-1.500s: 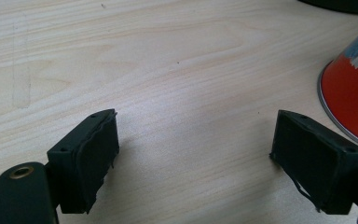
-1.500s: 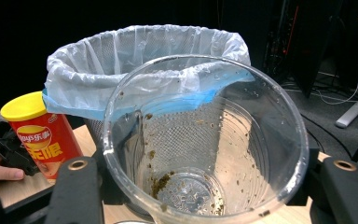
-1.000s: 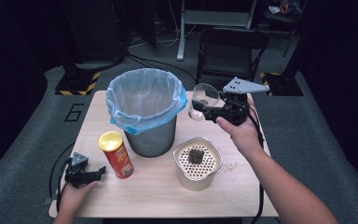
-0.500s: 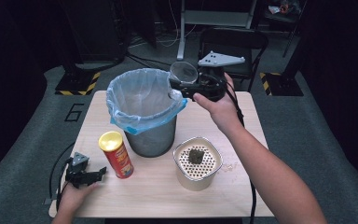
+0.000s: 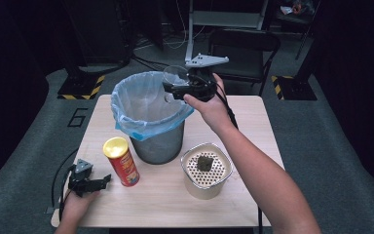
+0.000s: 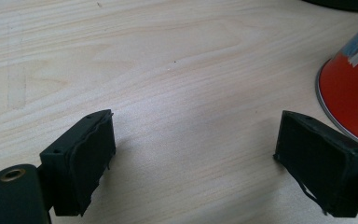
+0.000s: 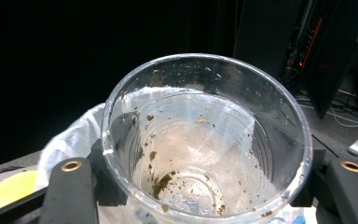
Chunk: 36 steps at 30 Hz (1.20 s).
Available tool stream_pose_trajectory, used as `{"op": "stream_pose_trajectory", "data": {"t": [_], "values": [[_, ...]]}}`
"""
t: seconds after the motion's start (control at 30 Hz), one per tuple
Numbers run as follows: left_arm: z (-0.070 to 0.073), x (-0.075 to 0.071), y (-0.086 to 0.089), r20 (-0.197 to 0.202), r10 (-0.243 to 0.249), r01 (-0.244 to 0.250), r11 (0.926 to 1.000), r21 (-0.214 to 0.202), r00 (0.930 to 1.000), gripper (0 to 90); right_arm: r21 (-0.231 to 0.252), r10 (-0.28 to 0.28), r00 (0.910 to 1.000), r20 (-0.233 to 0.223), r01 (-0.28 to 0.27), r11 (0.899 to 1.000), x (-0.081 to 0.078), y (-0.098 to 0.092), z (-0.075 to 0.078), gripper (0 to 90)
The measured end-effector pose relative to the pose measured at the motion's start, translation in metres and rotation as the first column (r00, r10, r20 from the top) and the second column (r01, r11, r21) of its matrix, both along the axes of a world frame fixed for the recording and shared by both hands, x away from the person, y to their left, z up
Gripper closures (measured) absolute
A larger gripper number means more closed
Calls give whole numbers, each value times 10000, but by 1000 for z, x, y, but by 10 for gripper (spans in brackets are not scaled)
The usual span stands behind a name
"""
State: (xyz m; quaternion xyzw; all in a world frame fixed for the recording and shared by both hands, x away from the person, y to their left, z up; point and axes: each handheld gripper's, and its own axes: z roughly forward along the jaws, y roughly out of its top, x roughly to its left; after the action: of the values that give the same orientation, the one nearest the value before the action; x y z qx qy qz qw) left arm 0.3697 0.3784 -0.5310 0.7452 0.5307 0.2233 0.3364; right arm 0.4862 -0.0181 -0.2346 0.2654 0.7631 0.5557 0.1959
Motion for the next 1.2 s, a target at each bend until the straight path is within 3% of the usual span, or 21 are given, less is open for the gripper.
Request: {"op": "stream_pose_trajectory", "data": {"t": [0.4, 0.43, 0.47, 0.5, 0.57, 0.93, 1.07, 1.2], "values": [[0, 0, 0, 81, 29, -29, 10000, 59, 10000, 116, -162, 228, 9996, -184, -231, 9996, 11, 28, -13, 295], [0, 0, 0, 74, 8, -9, 10000, 83, 10000, 116, -135, 315, 9991, -275, -319, 9994, 12, 31, -14, 273], [0, 0, 0, 89, -7, 6, 9999, 114, 10000, 117, -123, 488, 9977, -475, -494, 9987, 13, 37, -17, 165], [0, 0, 0, 31, 1, -1, 10000, 46, 10000, 117, -157, 546, 9967, -608, -556, 9983, 13, 40, -19, 119], [0, 0, 1, 41, -27, 26, 9999, 117, 10000, 117, -174, 614, 9950, -792, -630, 9979, 13, 43, -22, 112], [0, 0, 0, 53, 18, -18, 10000, -2, 10000, 117, -390, 442, 9980, -447, -459, 9982, 7, 34, -23, 143], [0, 0, 0, 149, 19, -19, 10000, 38, 9999, 117, -290, 436, 9985, -321, -445, 9986, 4, 23, -21, 153], [0, 0, 1, 75, -1, 0, 10000, 98, 10000, 120, -252, 456, 9989, -113, -459, 9986, -2, 8, -22, 226]]}}
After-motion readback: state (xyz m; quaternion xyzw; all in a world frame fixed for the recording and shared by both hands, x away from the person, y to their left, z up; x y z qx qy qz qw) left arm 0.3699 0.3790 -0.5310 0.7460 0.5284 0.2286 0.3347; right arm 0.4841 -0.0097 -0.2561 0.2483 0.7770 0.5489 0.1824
